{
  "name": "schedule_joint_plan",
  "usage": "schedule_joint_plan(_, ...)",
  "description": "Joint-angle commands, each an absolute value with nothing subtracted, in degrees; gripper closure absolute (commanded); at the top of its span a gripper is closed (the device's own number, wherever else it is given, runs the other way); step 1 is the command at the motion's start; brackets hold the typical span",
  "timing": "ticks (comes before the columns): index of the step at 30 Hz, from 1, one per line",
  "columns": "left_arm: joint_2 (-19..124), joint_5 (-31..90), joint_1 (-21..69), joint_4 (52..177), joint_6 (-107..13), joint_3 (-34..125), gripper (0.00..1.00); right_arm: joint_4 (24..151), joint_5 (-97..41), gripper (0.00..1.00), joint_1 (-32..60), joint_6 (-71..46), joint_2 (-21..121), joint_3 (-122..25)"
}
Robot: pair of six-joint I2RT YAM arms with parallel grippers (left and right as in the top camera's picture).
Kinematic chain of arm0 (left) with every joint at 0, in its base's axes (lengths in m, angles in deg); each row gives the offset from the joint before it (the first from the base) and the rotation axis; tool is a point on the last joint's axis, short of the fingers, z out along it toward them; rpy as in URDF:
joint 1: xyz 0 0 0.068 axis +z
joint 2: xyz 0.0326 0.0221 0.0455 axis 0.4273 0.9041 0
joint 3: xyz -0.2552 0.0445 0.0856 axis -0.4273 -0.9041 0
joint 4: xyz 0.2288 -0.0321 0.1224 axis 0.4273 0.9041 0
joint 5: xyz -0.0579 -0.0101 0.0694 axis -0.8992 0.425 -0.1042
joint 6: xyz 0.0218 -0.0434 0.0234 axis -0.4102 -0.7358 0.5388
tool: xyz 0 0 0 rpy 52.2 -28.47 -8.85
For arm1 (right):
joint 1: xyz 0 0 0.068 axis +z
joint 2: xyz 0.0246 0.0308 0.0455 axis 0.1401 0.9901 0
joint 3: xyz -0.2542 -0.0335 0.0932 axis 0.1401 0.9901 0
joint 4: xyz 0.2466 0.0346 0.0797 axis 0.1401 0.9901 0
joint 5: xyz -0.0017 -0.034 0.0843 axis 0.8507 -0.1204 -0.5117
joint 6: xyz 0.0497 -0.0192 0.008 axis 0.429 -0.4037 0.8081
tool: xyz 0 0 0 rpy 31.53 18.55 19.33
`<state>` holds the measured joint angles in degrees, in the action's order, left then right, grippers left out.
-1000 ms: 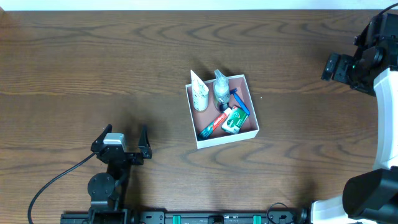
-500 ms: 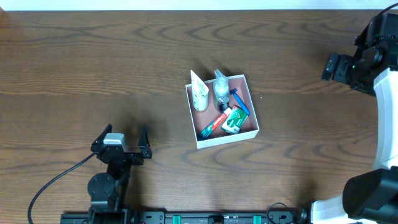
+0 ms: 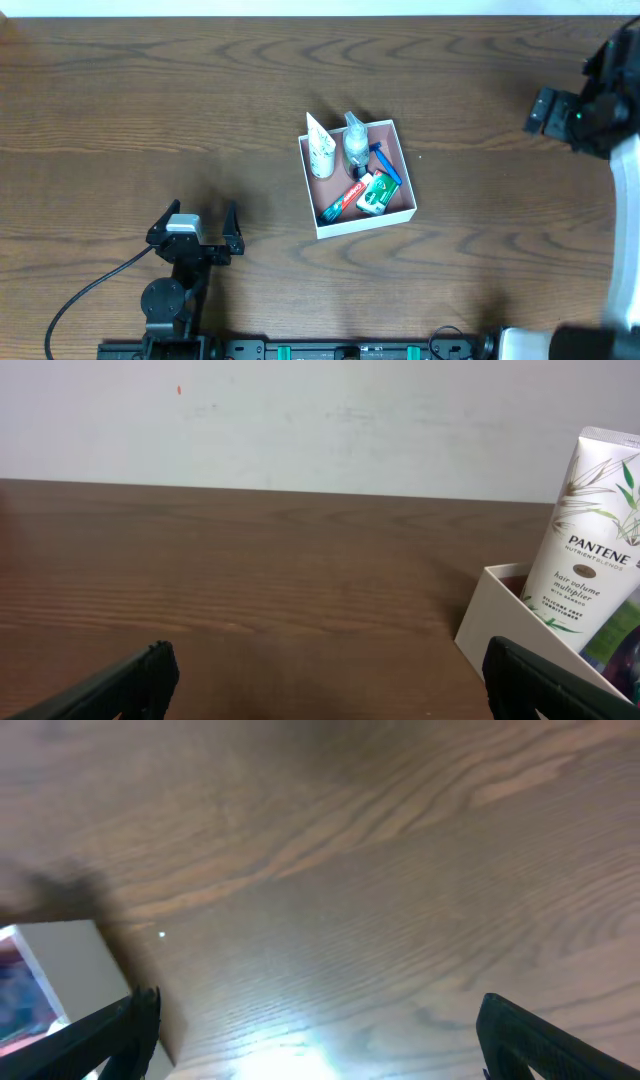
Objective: Pack container
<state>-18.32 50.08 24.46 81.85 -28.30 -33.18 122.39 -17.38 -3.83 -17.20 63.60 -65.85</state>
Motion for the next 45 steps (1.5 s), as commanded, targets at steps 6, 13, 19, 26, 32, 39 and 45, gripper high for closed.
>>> schedule_joint_plan(6, -18.7, 49.3, 24.7, 84.1, -27.1, -33.9, 0.02, 122.5, -17.3, 0.01, -3.5, -17.0, 45.4, -51.5)
schedule_joint_plan(13, -18.7, 49.2, 24.7, 84.1, -27.1, -33.9, 0.02, 123.2, -14.4, 0.01, -1.7, -17.0, 30.0, -37.6)
schedule_joint_plan(19, -18.7, 49.3, 24.7, 84.1, -27.1, -33.9, 0.02, 114.6, -13.7, 0.01, 1.4, -17.0, 18.8, -29.4)
schedule_joint_plan(26, -18.7, 49.3, 24.7, 84.1, -27.1, -33.9, 0.02, 90.1, -18.0, 0.01, 6.3, -17.0, 6.8, -16.3)
schedule_joint_plan(32, -18.7, 49.3, 24.7, 84.1, -27.1, -33.9, 0.02, 71.2, -20.4, 0.01, 9.0, -17.0, -3.1, 0.4)
schedule_joint_plan(39, -18.7, 49.3, 24.7, 84.1, -27.1, -33.9, 0.02, 59.3, -21.0, 0.01, 9.2, -16.9, -13.2, 14.8)
schedule_joint_plan(45, -18.7, 49.3, 24.7, 84.1, -27.1, -33.9, 0.02, 59.3, -20.3, 0.01, 8.2, -17.0, -18.4, 17.7)
